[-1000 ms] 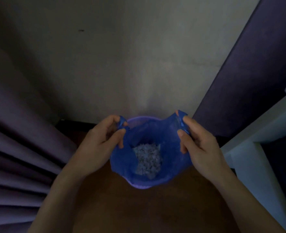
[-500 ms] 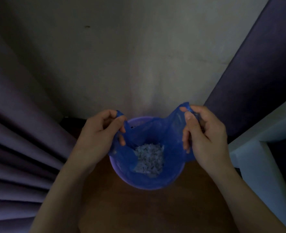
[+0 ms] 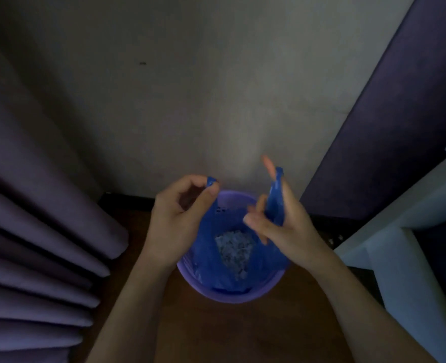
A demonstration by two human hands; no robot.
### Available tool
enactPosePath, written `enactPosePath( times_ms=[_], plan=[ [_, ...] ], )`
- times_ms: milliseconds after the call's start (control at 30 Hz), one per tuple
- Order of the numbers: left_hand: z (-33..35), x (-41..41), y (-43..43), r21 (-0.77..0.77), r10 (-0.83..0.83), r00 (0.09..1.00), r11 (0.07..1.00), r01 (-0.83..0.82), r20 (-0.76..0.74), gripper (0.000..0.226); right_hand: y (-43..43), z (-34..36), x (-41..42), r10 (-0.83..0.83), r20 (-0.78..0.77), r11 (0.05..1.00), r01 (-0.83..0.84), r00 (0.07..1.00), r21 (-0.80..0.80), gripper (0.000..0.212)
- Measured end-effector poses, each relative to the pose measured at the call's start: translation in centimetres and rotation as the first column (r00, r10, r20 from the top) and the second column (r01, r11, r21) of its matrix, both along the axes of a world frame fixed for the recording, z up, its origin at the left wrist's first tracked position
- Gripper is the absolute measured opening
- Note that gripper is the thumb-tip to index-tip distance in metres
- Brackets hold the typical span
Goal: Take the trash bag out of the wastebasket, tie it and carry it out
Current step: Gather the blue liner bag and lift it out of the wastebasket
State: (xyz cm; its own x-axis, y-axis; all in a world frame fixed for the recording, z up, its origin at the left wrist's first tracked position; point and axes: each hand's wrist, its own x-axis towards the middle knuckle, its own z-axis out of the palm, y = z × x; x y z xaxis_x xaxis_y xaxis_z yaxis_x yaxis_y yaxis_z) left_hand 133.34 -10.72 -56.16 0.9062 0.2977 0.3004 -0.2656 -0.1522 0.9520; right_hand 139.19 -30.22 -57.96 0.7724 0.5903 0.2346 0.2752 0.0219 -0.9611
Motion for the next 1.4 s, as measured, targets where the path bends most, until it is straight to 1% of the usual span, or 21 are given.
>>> enactPosePath(
  times_ms=[100,167,233,300,400,500,533,567,633,667,733,833,867,967,1033,1133,1167,1233,1333,1367,1400],
  plan=[
    [0.3,0.1,-0.8,-0.053,-0.061,0.998,0.997,0.062,0.023,0.006,1.8,-1.1,-0.3,0.08,0.016,0.985,-0.077,0.997,-0.155,0.093],
    [0.1,0.2,-1.1,-0.084,-0.122,0.992,0.989,0.123,0.021,0.007,3.2,-2.0,-0.9,0.1,0.024,0.98,-0.094,0.995,-0.178,0.071],
    [-0.2,0.1,-1.2,-0.083,-0.187,0.982,0.979,0.188,0.023,0.007,4.2,-2.5,-1.4,0.02,0.084,0.98,-0.002,0.996,-0.201,0.03],
    [-0.5,-0.1,-0.8,-0.119,-0.247,0.968,0.961,0.249,0.035,0.009,4.3,-2.7,-1.4,-0.067,0.146,0.977,0.094,0.987,-0.191,0.018],
    [-1.7,-0.2,1.0,-0.132,-0.271,0.962,0.953,0.274,0.036,0.038,3.7,-2.4,-0.9,-0.137,0.125,0.97,0.158,0.983,-0.183,0.028],
    [-3.7,-0.1,1.1,0.008,-0.38,0.913,0.923,0.385,-0.147,0.076,3.0,-1.4,-0.8,-0.116,0.054,0.986,0.122,0.992,-0.111,0.021],
    [-4.5,-0.1,0.5,0.047,-0.429,0.879,0.893,0.447,-0.206,0.076,2.8,-1.0,-0.9,-0.087,0.027,0.992,0.089,0.996,-0.085,0.013],
    [-5.3,0.0,-0.2,0.076,-0.455,0.851,0.87,0.488,-0.263,0.065,2.6,-0.7,-1.0,-0.073,0.01,0.995,0.073,0.997,-0.071,0.007],
    [-6.1,0.3,-1.2,0.155,-0.416,0.851,0.864,0.48,-0.32,0.023,2.2,-0.2,-1.0,-0.084,0.003,0.994,0.084,0.996,-0.066,0.004],
    [-6.4,0.5,-1.4,0.177,-0.382,0.865,0.874,0.452,-0.324,0.014,1.9,-0.2,-0.8,-0.1,-0.004,0.993,0.1,0.995,-0.062,0.005],
    [-7.0,1.0,-1.7,0.143,-0.284,0.896,0.927,0.348,-0.341,0.022,1.0,-0.3,-0.6,-0.123,-0.024,0.991,0.122,0.992,-0.053,0.013],
    [-8.0,1.8,-1.7,0.003,-0.116,0.935,0.992,0.124,-0.334,0.028,-1.4,-0.9,-0.3,-0.175,-0.034,0.982,0.172,0.984,-0.083,0.054],
    [-8.4,2.0,-1.7,-0.059,-0.081,0.94,0.996,0.065,-0.332,0.032,-2.3,-1.1,-0.2,-0.203,-0.025,0.978,0.202,0.979,-0.062,0.061],
    [-8.9,2.8,-1.5,-0.306,-0.041,0.945,0.95,-0.064,-0.326,0.037,-4.5,-1.8,0.3,-0.272,-0.092,0.948,0.283,0.958,0.143,0.054],
    [-8.7,3.2,-1.5,-0.404,-0.051,0.947,0.911,-0.086,-0.317,0.042,-5.5,-2.2,0.7,-0.283,-0.164,0.922,0.315,0.945,0.225,0.06],
    [-8.5,3.5,-2.1,-0.459,-0.112,0.943,0.887,-0.047,-0.312,0.046,-5.7,-2.9,1.3,-0.253,-0.151,0.965,0.26,0.956,0.027,0.098],
    [-8.4,3.5,-2.4,-0.487,-0.143,0.941,0.873,-0.026,-0.306,0.044,-5.6,-3.2,1.4,-0.207,-0.145,0.978,0.203,0.968,-0.041,0.101],
    [-8.3,3.4,-2.7,-0.521,-0.199,0.94,0.853,0.027,-0.277,0.037,-4.9,-4.1,1.4,-0.13,-0.119,0.986,0.115,0.984,-0.119,0.086],
    [-7.7,3.0,-2.8,-0.549,-0.22,0.941,0.835,0.045,-0.258,0.033,-3.2,-5.0,1.3,-0.145,0.005,0.97,0.143,0.989,-0.196,0.026],
    [-7.5,2.9,-2.7,-0.554,-0.206,0.943,0.832,0.029,-0.26,0.034,-2.6,-5.0,1.2,-0.167,-0.002,0.97,0.164,0.986,-0.182,0.019],
    [-7.3,2.7,-2.7,-0.557,-0.192,0.945,0.831,0.012,-0.266,0.035,-2.1,-4.9,1.1,-0.193,-0.051,0.972,0.184,0.98,-0.146,0.025]
  ],
)
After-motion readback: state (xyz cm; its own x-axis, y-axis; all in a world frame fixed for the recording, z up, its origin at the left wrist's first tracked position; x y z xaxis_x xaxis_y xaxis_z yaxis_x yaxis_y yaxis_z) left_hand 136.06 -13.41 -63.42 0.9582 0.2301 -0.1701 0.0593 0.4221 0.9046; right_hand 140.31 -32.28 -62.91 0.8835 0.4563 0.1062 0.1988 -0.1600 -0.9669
